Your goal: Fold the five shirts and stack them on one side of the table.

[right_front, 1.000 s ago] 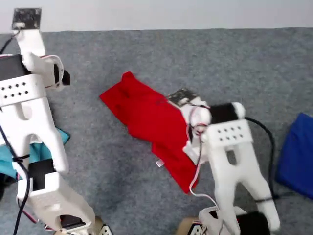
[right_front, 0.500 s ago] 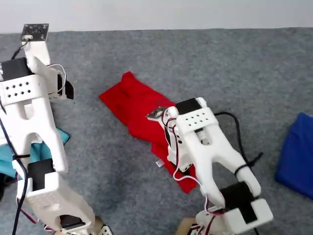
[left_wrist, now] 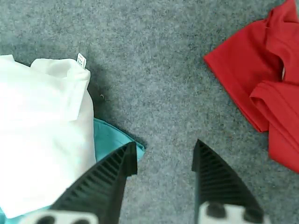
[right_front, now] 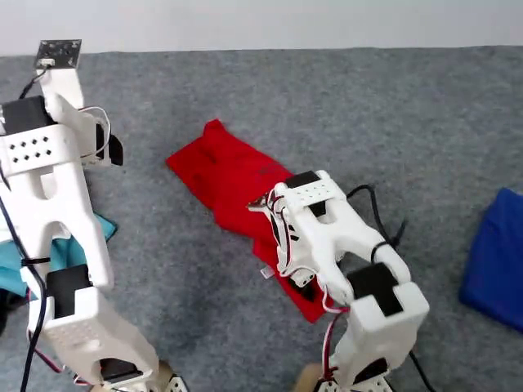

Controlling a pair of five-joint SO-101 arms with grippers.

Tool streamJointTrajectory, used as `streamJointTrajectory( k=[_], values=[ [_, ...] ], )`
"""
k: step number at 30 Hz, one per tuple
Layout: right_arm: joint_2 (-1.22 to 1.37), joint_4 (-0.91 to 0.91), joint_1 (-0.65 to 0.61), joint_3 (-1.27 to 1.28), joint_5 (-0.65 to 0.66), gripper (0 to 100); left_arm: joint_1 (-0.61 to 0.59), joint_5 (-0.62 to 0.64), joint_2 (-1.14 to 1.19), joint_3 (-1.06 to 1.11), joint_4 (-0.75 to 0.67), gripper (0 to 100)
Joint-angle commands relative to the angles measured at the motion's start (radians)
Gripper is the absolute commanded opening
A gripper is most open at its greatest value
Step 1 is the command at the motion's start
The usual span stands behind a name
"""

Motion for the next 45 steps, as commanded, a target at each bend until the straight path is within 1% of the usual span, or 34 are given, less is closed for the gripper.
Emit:
streamJointTrajectory(
  k=[1, 4, 5, 8, 12, 15, 19, 23, 27, 30, 33, 35, 39, 41, 45],
  values=[
    [0.044, -0.012, 0.041, -0.051, -0.006, 14.6, -0.006, -0.006, -0.005, 0.002, -0.002, 16],
    [0.061, -0.004, 0.065, -0.051, -0.005, 2.4, -0.006, -0.008, -0.005, 0.018, -0.015, 14],
    [0.050, -0.002, 0.073, -0.051, -0.005, 0.6, -0.006, -0.008, -0.005, 0.024, -0.017, 14],
    [-0.028, 0.007, 0.099, -0.052, -0.003, 1.0, -0.006, -0.005, -0.005, 0.030, -0.020, 14],
    [-0.186, 0.039, 0.108, -0.052, 0.066, 1.1, -0.006, -0.005, -0.008, 0.028, -0.021, 14],
    [-0.317, 0.094, 0.108, -0.095, 0.084, 1.1, -0.006, -0.008, -0.014, 0.028, -0.018, 14],
    [-0.484, 0.150, 0.117, -0.241, 0.086, 1.1, -0.006, -0.009, -0.014, 0.027, -0.017, 14],
    [-0.604, 0.145, 0.180, -0.431, 0.089, 1.1, -0.006, -0.009, -0.014, 0.025, -0.015, 14],
    [-0.627, 0.154, 0.263, -0.637, 0.146, 1.1, 0.000, -0.009, -0.014, 0.022, 0.002, 14],
    [-0.621, 0.145, 0.331, -0.786, 0.152, 1.1, 0.002, -0.009, -0.015, 0.022, 0.008, 14],
    [-0.624, 0.147, 0.355, -0.891, 0.193, 1.1, 0.011, -0.009, -0.017, 0.012, 0.025, 14],
    [-0.628, 0.153, 0.358, -0.956, 0.198, 1.1, 0.028, -0.009, -0.044, 0.012, 0.025, 14],
    [-0.630, 0.173, 0.358, -1.002, 0.201, 1.0, 0.129, -0.043, -0.164, 0.015, 0.025, 14],
    [-0.628, 0.185, 0.358, -1.002, 0.201, 1.0, 0.209, -0.048, -0.210, 0.030, 0.025, 14],
    [-0.624, 0.186, 0.358, -1.002, 0.201, 1.0, 0.405, -0.100, -0.270, 0.162, 0.023, 15]
  ],
)
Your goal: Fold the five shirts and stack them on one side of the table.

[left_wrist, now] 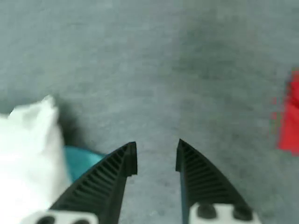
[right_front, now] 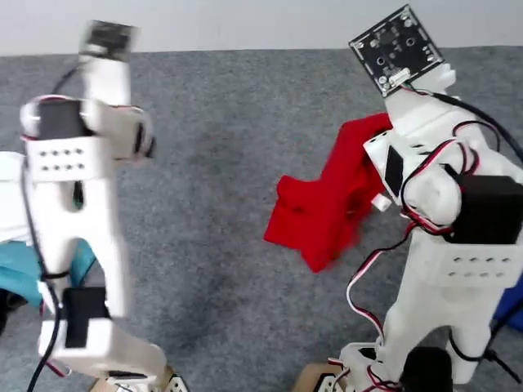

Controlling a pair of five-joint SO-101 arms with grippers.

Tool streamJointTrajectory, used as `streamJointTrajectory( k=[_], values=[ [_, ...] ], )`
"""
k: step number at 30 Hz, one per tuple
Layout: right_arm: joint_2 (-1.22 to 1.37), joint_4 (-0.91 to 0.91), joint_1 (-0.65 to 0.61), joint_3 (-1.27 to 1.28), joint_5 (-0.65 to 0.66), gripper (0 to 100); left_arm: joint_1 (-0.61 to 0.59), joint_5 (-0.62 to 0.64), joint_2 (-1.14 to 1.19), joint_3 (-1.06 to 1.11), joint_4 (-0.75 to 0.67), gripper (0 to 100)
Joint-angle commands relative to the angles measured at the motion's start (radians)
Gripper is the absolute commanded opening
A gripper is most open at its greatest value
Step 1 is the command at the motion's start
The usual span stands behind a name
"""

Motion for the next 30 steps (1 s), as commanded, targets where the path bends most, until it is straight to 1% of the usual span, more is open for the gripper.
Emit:
streamJointTrajectory(
  k=[1, 4, 7, 10, 13, 16, 19, 22, 26, 30],
  values=[
    [-0.028, 0.007, 0.012, -0.043, 0.008, 1.0, 0.184, -0.029, -0.091, 0.101, 0.026, 15],
    [-0.027, 0.004, 0.012, -0.043, 0.008, 1.0, 0.302, -0.051, -0.146, 0.194, 0.026, 16],
    [-0.025, 0.010, 0.012, -0.040, 0.008, 1.0, 0.373, -0.058, -0.210, 0.262, 0.023, 19],
    [-0.010, 0.013, 0.013, -0.037, 0.008, 1.0, 0.416, -0.074, -0.244, 0.317, 0.021, 20],
    [0.007, 0.021, 0.010, -0.038, 0.008, 1.0, 0.411, -0.077, -0.258, 0.360, -0.008, 20],
    [-0.005, -0.033, -0.007, -0.086, 0.009, 1.0, 0.339, -0.080, -0.265, 0.363, -0.014, 20],
    [-0.005, -0.050, -0.051, -0.180, 0.054, 1.0, 0.222, -0.109, -0.281, 0.364, -0.035, 20],
    [-0.001, -0.088, -0.051, -0.232, 0.071, 1.0, 0.094, -0.121, -0.302, 0.363, -0.077, 20],
    [-0.008, -0.229, -0.027, -0.292, 0.094, 1.0, -0.071, -0.121, -0.358, 0.364, -0.133, 20],
    [-0.008, -0.344, -0.025, -0.324, 0.163, 1.0, -0.172, -0.120, -0.391, 0.367, -0.155, 20]
  ],
)
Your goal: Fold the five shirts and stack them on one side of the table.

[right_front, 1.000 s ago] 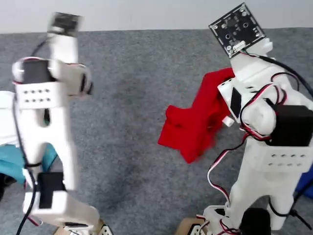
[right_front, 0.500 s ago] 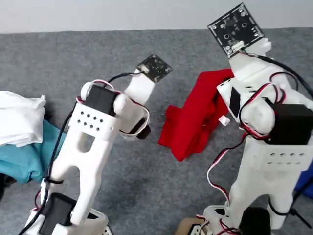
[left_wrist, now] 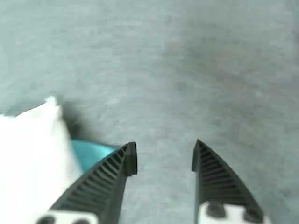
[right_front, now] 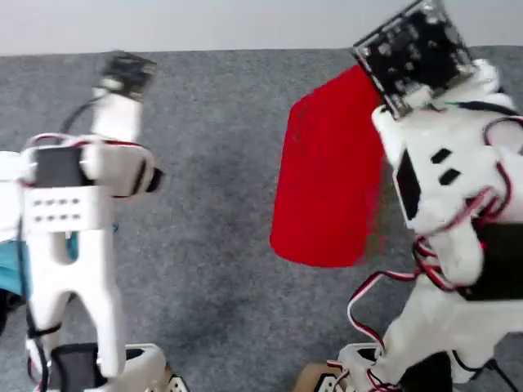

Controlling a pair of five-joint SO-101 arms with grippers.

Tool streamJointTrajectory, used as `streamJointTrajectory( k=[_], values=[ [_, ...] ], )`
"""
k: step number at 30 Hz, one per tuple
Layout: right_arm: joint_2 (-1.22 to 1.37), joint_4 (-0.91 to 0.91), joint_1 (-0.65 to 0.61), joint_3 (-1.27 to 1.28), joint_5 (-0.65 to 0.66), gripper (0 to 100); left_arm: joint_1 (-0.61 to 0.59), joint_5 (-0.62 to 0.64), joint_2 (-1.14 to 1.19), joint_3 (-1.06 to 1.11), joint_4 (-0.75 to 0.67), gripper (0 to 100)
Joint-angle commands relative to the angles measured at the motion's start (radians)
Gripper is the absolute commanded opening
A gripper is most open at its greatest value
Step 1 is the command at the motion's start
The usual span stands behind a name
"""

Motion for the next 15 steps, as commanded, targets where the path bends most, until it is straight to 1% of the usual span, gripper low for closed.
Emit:
streamJointTrajectory(
  k=[1, 4, 8, 11, 15],
  values=[
    [-0.012, -0.097, 0.015, -0.051, 0.071, 1.0, -0.078, -0.003, -0.054, -0.002, -0.028, 20],
    [-0.007, -0.143, 0.015, -0.051, 0.110, 1.0, -0.112, 0.000, -0.057, -0.001, -0.020, 20],
    [-0.002, -0.229, 0.015, -0.048, 0.130, 1.0, -0.150, 0.002, -0.058, -0.001, -0.020, 20],
    [0.028, -0.237, 0.007, -0.035, 0.130, 1.0, -0.178, 0.002, -0.058, -0.001, -0.020, 20],
    [0.076, -0.234, -0.048, -0.032, 0.126, 1.0, -0.195, 0.002, -0.058, 0.001, -0.018, 20]
  ],
)
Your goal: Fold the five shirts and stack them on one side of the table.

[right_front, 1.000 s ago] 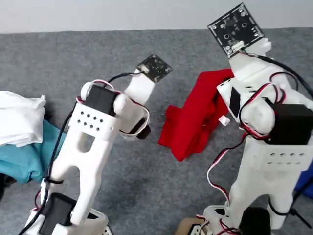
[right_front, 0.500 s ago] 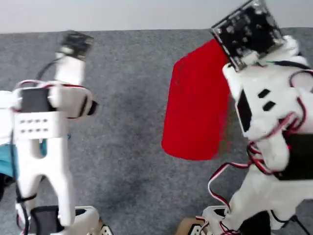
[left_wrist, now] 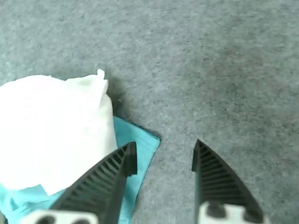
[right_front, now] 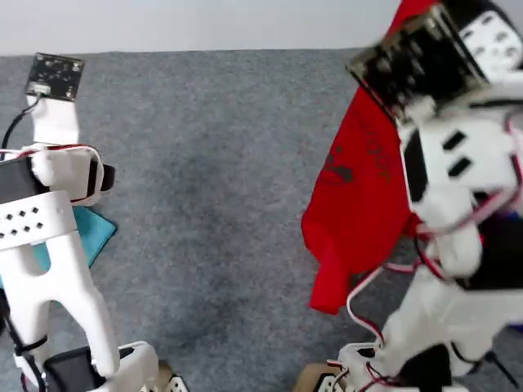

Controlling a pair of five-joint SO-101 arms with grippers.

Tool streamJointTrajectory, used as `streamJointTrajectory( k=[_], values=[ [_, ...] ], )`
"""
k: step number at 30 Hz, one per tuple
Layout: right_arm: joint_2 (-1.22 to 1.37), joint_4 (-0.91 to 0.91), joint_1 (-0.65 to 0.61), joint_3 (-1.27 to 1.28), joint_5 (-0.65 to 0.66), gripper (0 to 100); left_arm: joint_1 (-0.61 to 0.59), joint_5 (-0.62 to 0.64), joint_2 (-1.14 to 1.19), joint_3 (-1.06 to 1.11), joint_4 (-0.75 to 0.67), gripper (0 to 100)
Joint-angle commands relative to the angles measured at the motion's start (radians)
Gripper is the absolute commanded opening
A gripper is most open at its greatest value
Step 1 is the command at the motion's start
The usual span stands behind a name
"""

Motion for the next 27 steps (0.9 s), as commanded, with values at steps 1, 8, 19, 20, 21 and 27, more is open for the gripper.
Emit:
streamJointTrajectory(
  k=[1, 8, 19, 20, 21, 27],
  values=[
    [0.033, -0.031, -0.068, -0.018, 0.009, 1.0, -0.015, 0.002, -0.040, -0.002, -0.011, 20],
    [0.111, -0.130, -0.223, -0.020, 0.068, 1.0, -0.014, 0.034, -0.040, 0.070, -0.014, 20],
    [0.206, -0.054, -0.219, -0.017, 0.094, 1.0, -0.009, 0.035, -0.032, 0.088, -0.029, 20],
    [0.222, -0.025, -0.231, -0.017, 0.072, 1.0, -0.009, 0.035, -0.032, 0.088, -0.032, 20],
    [0.236, -0.002, -0.243, -0.017, 0.054, 1.0, -0.009, 0.035, -0.032, 0.088, -0.040, 20],
    [0.343, 0.053, -0.328, -0.017, 0.031, 1.0, -0.009, 0.037, -0.032, 0.091, -0.049, 20]
  ],
)
